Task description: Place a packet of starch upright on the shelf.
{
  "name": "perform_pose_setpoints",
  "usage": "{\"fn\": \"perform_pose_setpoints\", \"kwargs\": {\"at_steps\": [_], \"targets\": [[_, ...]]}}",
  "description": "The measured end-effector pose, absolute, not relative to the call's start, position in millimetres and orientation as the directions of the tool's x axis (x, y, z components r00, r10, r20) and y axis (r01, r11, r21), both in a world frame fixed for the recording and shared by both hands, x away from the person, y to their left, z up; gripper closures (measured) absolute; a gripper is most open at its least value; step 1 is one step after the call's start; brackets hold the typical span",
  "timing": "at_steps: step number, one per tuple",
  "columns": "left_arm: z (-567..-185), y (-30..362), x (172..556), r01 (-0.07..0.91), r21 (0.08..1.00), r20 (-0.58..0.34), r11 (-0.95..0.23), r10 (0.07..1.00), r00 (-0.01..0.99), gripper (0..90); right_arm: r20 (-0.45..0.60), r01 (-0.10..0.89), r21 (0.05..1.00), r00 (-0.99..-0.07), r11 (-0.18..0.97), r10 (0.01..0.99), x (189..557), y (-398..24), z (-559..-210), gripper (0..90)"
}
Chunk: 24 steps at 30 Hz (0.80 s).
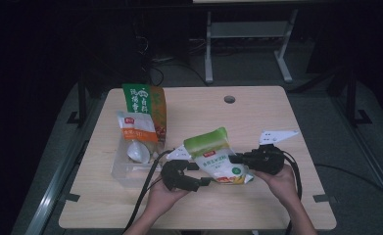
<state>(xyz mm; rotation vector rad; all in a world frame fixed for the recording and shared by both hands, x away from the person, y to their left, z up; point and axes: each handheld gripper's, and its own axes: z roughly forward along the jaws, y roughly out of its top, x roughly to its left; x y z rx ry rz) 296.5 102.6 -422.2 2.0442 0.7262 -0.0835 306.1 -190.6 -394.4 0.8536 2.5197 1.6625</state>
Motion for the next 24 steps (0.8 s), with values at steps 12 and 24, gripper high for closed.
{"fn": "perform_pose_setpoints", "kwargs": {"at_steps": [12, 24], "targets": [[-422.3, 93.8, 309.8, 0.542, 0.767, -0.376, -0.343, 0.443, 0.814, 71.5, 0.278, 0.419, 0.854, -0.868, 0.308, 0.412, 300.0, -198.3, -398.6, 88.4], [-395.5, 103.9, 304.8, 0.432, 0.83, -0.212, -0.352, 0.517, 0.829, 88.3, 0.22, 0.379, 0.869, -0.871, 0.318, 0.439, 300.9, -184.8, -399.4, 87.6]]}}
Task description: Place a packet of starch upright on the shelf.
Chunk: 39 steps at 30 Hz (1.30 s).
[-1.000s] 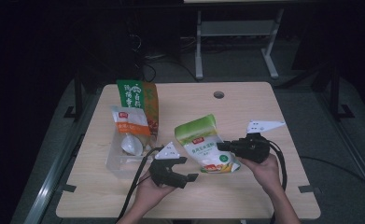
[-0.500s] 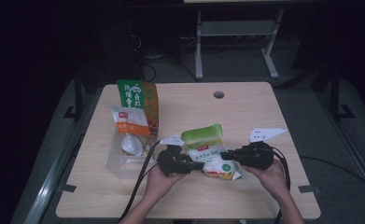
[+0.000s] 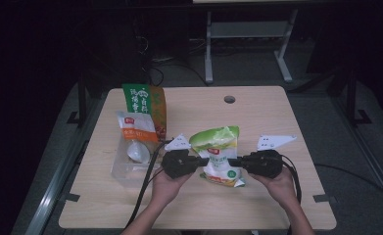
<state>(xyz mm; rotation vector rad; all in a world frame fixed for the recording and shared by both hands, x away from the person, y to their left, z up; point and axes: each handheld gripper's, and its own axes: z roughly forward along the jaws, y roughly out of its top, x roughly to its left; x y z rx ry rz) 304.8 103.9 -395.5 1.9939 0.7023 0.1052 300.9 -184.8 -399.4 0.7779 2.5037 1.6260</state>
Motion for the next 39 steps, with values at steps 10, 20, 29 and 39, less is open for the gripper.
{"fn": "perform_pose_setpoints", "kwargs": {"at_steps": [10, 20, 29, 39], "targets": [[-403.8, 109.1, 300.6, 0.415, 0.818, -0.172, -0.398, 0.519, 0.837, 88.6, 0.226, 0.406, 0.827, -0.874, 0.389, 0.431, 304.9, -172.0, -410.2, 68.2], [-402.6, 110.3, 299.0, 0.408, 0.816, -0.161, -0.409, 0.517, 0.841, 84.9, 0.18, 0.389, 0.813, -0.876, 0.433, 0.448, 308.9, -155.1, -411.0, 65.3], [-400.8, 111.9, 296.5, 0.413, 0.807, -0.164, -0.422, 0.512, 0.843, 75.0, 0.175, 0.387, 0.819, -0.872, 0.424, 0.458, 306.2, -158.1, -409.3, 85.6], [-397.7, 126.7, 283.7, 0.41, 0.808, -0.155, -0.424, 0.518, 0.841, 62.4, 0.213, 0.42, 0.82, -0.854, 0.388, 0.475, 309.0, -161.2, -409.7, 88.2]]}}
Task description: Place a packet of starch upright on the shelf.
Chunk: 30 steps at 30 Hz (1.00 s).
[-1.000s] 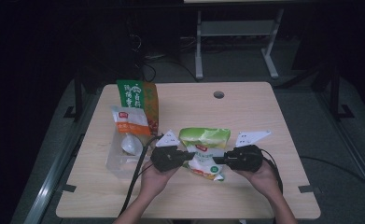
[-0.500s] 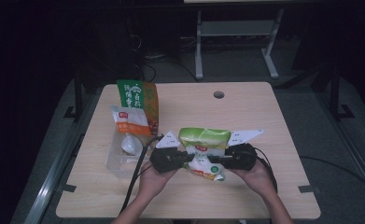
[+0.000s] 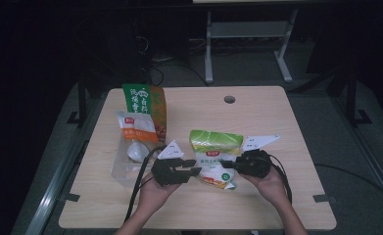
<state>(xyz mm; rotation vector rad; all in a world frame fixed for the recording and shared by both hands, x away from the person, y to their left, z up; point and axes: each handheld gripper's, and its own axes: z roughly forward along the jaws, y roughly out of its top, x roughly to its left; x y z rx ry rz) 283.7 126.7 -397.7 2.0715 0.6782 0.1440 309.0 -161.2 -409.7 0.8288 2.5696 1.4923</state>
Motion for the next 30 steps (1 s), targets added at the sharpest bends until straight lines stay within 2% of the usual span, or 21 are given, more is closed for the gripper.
{"fn": "perform_pose_setpoints", "kwargs": {"at_steps": [4, 11, 19, 30], "targets": [[-398.4, 132.2, 274.6, 0.4, 0.806, -0.138, -0.436, 0.519, 0.844, 55.9, 0.215, 0.426, 0.816, -0.851, 0.391, 0.479, 309.6, -158.9, -406.2, 88.6], [-397.7, 142.8, 256.5, 0.362, 0.812, -0.107, -0.457, 0.494, 0.863, 51.1, 0.212, 0.422, 0.814, -0.855, 0.399, 0.473, 312.4, -152.8, -395.3, 89.1], [-401.0, 148.9, 240.8, 0.334, 0.808, -0.082, -0.485, 0.469, 0.879, 50.5, 0.208, 0.418, 0.815, -0.858, 0.401, 0.47, 317.8, -145.6, -381.0, 89.3], [-410.1, 157.2, 231.8, 0.326, 0.803, -0.096, -0.499, 0.432, 0.897, 46.2, 0.215, 0.405, 0.83, -0.867, 0.385, 0.448, 328.1, -130.0, -360.5, 89.5]]}}
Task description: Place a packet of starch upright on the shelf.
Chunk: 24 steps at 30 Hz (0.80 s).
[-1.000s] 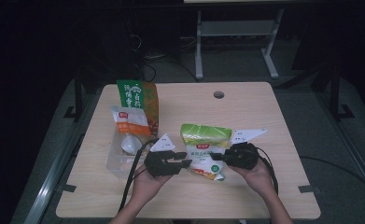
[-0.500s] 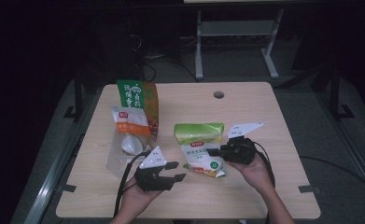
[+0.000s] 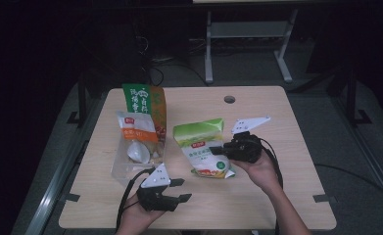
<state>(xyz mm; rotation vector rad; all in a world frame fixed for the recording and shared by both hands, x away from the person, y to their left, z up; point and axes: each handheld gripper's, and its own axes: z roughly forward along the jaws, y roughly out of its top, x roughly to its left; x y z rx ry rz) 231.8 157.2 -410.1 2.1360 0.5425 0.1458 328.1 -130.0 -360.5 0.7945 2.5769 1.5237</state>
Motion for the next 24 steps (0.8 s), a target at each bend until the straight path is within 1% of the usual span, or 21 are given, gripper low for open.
{"fn": "perform_pose_setpoints", "kwargs": {"at_steps": [5, 7, 11, 12, 18, 24], "targets": [[-409.4, 157.7, 227.3, 0.315, 0.809, -0.093, -0.495, 0.422, 0.902, 45.6, 0.211, 0.387, 0.84, -0.879, 0.38, 0.428, 333.1, -117.4, -349.5, 89.5], [-408.8, 158.4, 225.5, 0.299, 0.812, -0.079, -0.502, 0.413, 0.907, 45.4, 0.21, 0.379, 0.846, -0.883, 0.375, 0.419, 334.9, -112.6, -344.4, 89.5], [-411.4, 159.1, 221.3, 0.311, 0.816, -0.102, -0.487, 0.409, 0.907, 44.8, 0.216, 0.369, 0.857, -0.892, 0.361, 0.398, 336.9, -104.3, -334.8, 89.5], [-411.9, 160.7, 221.2, 0.303, 0.807, -0.089, -0.506, 0.404, 0.91, 44.2, 0.219, 0.368, 0.858, -0.893, 0.358, 0.393, 337.4, -101.9, -332.5, 89.5], [-414.3, 166.5, 220.3, 0.316, 0.803, -0.104, -0.504, 0.404, 0.909, 42.4, 0.219, 0.35, 0.866, -0.907, 0.357, 0.359, 340.3, -84.7, -319.1, 89.5], [-413.6, 170.5, 217.5, 0.304, 0.807, -0.088, -0.507, 0.406, 0.91, 42.2, 0.218, 0.327, 0.878, -0.923, 0.349, 0.317, 344.1, -64.0, -307.0, 89.5]]}}
